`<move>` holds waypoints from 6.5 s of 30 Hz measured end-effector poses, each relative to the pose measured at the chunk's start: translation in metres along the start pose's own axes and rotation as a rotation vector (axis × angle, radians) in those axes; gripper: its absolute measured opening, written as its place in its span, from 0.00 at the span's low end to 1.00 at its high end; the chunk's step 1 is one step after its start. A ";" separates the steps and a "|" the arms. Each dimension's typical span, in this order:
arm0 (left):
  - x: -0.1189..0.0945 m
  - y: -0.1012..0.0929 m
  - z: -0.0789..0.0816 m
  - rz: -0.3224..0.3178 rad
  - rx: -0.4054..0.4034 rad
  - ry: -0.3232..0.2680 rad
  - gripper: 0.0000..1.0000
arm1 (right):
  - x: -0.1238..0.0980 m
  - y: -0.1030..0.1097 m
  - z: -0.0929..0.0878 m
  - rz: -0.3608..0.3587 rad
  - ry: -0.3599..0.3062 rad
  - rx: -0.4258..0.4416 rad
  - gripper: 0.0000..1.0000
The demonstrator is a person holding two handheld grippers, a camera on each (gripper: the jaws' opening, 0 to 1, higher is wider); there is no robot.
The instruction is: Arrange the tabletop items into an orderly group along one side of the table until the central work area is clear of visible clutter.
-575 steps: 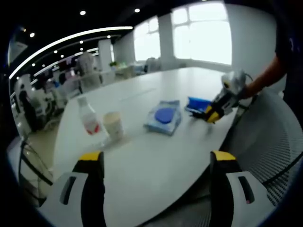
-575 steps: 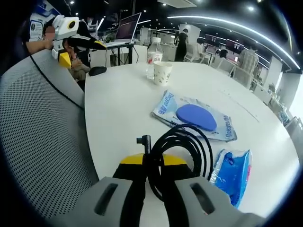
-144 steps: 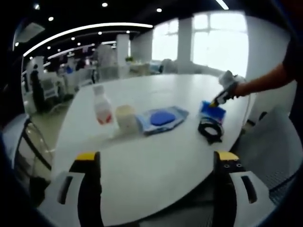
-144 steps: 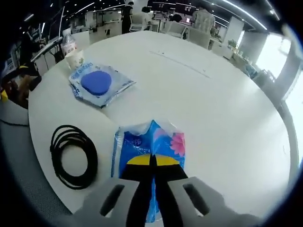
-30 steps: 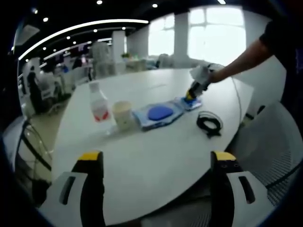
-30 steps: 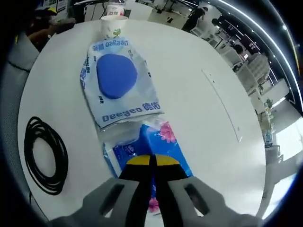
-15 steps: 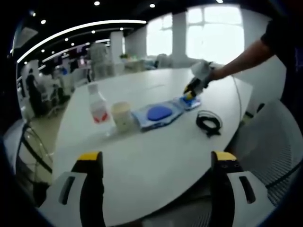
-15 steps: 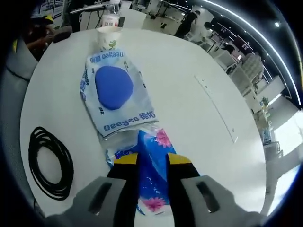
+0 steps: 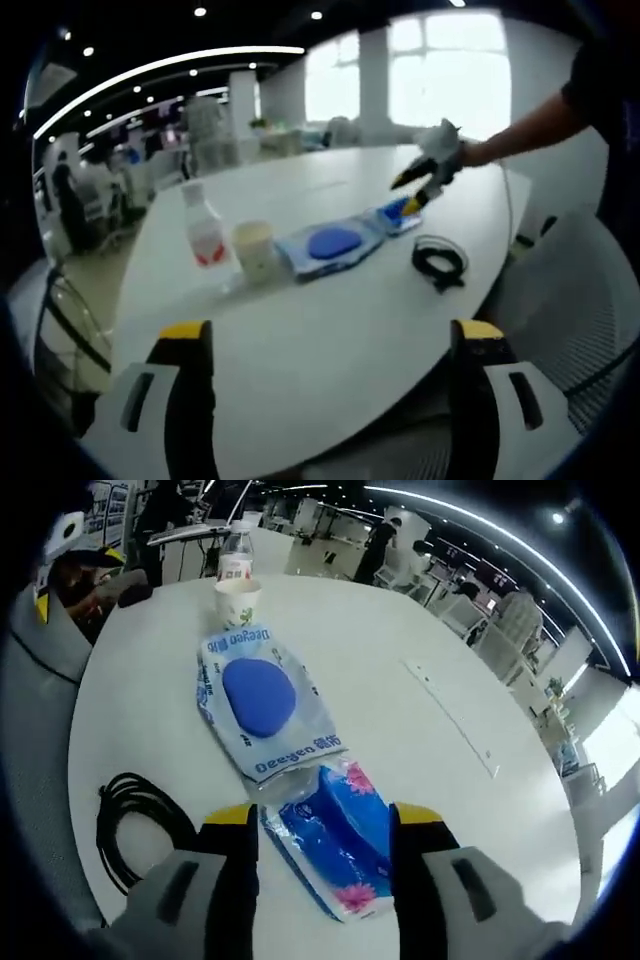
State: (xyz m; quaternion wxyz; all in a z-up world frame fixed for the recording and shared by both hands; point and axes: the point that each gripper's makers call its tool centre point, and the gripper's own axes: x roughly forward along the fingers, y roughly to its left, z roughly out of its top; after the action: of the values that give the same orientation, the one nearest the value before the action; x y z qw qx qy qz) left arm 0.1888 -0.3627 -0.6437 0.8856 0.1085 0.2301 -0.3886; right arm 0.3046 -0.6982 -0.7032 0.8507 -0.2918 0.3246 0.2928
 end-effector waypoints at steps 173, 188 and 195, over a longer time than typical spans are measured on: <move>0.001 -0.005 -0.002 -0.025 0.026 0.005 0.97 | 0.019 0.146 -0.005 0.190 -0.115 0.005 0.10; 0.001 -0.006 -0.001 -0.027 0.030 0.004 0.97 | 0.013 0.143 0.004 0.157 -0.124 0.062 0.27; 0.001 -0.006 -0.001 -0.027 0.031 0.005 0.97 | -0.008 0.136 0.015 0.107 -0.174 0.191 0.43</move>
State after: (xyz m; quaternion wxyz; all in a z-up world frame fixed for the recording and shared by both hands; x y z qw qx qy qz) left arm 0.1844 -0.3671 -0.6448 0.8779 0.1198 0.2277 -0.4039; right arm 0.2122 -0.6006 -0.7300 0.8826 -0.1654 0.2911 0.3299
